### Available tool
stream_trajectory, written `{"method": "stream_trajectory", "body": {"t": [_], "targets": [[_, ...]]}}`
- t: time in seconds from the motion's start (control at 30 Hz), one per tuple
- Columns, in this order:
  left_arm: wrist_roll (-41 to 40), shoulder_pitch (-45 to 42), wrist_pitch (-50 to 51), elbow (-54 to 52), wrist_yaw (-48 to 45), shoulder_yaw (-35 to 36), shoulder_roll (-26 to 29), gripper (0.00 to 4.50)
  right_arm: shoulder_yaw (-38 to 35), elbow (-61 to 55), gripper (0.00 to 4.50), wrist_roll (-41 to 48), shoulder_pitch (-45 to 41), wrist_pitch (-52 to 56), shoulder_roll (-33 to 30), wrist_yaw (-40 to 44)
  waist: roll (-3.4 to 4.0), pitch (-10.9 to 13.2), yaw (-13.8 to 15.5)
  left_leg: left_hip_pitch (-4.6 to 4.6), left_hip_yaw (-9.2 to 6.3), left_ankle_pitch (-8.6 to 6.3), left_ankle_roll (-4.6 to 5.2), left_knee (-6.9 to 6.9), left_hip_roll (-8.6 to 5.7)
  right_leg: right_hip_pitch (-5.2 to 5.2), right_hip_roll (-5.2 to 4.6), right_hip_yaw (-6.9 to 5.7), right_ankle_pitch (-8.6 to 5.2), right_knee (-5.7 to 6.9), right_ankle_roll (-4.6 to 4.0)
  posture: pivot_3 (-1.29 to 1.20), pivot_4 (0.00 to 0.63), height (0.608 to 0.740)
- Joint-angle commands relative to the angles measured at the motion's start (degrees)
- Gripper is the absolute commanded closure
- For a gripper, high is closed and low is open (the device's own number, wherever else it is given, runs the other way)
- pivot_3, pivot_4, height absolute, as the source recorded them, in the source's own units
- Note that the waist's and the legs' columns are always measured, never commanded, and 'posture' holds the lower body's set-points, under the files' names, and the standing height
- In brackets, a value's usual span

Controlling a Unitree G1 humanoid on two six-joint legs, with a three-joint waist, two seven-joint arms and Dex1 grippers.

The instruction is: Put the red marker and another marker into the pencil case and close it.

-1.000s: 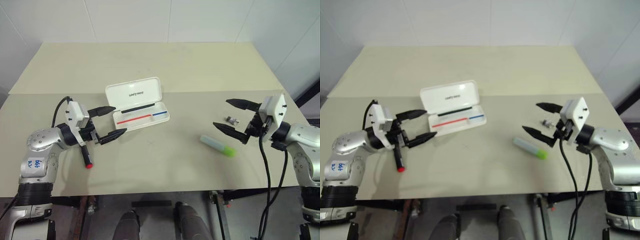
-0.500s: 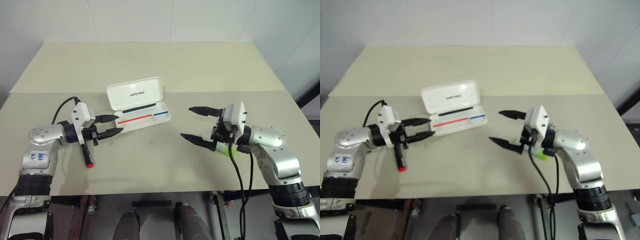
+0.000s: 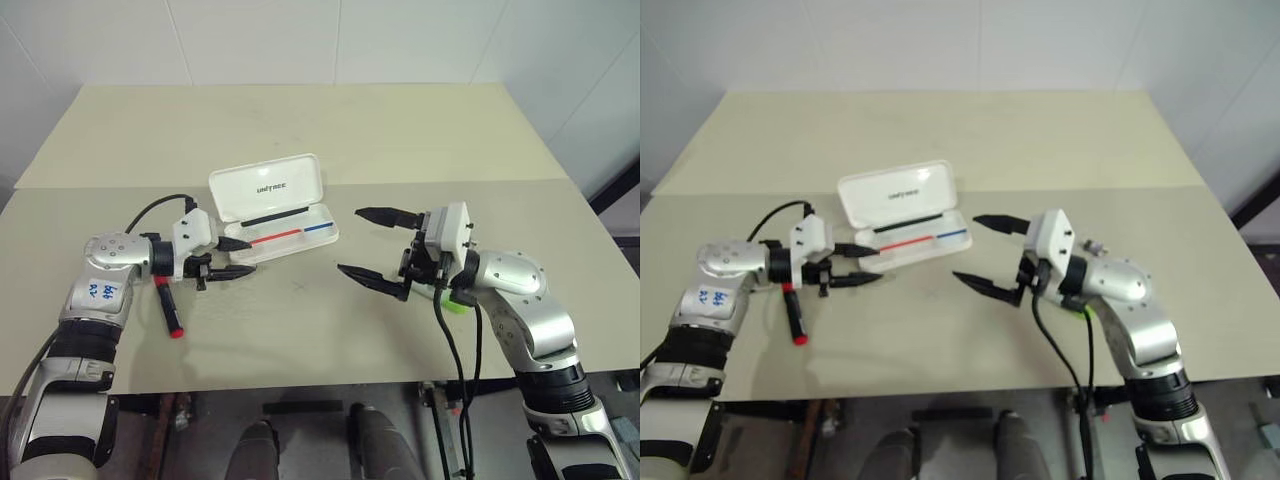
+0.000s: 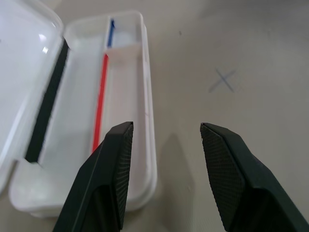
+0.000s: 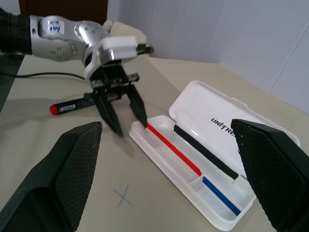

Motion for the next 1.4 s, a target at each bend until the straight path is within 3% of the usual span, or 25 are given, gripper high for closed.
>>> {"method": "stream_trajectory", "body": {"t": [0.03,0.63,0.73,0.9,1.17,1.4], "targets": [[1.8,-2.9,-1.6,1.6,-1.6,-0.8,1.4,2.25,-1.0,-2.5,0.0,0.3,-0.4,-2.0,0.4,-0.8,0.0,0.0,0.1,-0.01,0.0,0.0,0.0,0.0,0.0,0.0,0.0,0.0,0.0,-0.01,0.0,0.0,0.15,0.74],[8.1,-10.9,-3.7,13.0,-7.7,-6.2,0.9,2.25,-2.5,-5.3,0.0,1.5,-1.6,-1.0,-0.7,-2.3,0.0,0.0,-0.1,-0.01,0.0,0.0,0.01,-0.01,0.0,0.0,0.0,0.0,0.0,-0.01,0.01,0.0,0.15,0.74],[9.6,-11.9,-4.3,14.5,-8.3,-7.2,1.1,2.84,-2.8,-5.2,0.0,1.7,-2.2,-0.9,-1.0,-2.5,0.0,0.0,-0.1,0.0,0.0,0.0,0.01,0.0,0.0,0.0,0.0,0.0,0.0,-0.01,0.01,0.0,0.15,0.74],[11.6,-13.2,-5.5,16.5,-9.1,-8.7,1.4,4.47,-3.1,-5.2,0.0,1.9,-3.3,-0.7,-1.2,-2.6,0.0,0.0,-0.1,0.0,0.0,-0.02,0.04,-0.02,0.0,0.0,0.0,0.0,0.01,-0.01,0.07,0.0,0.15,0.74],[12.6,-14.3,-8.7,18.1,-9.3,-9.5,0.6,4.47,-3.6,-4.5,0.0,2.1,-4.7,-0.7,-1.8,-2.3,0.01,0.0,0.0,0.02,0.0,-0.03,0.05,-0.02,0.0,0.01,0.0,0.0,-0.01,0.02,0.09,0.0,0.15,0.74],[9.2,-13.4,-7.5,12.6,-9.4,-7.5,-1.2,4.47,-3.5,-4.4,0.0,2.4,-4.5,-0.6,-2.5,-2.1,0.01,0.0,0.3,-0.01,0.0,-0.03,0.05,-0.01,0.0,0.01,0.0,0.0,-0.01,0.03,0.1,0.0,0.15,0.74]]}}
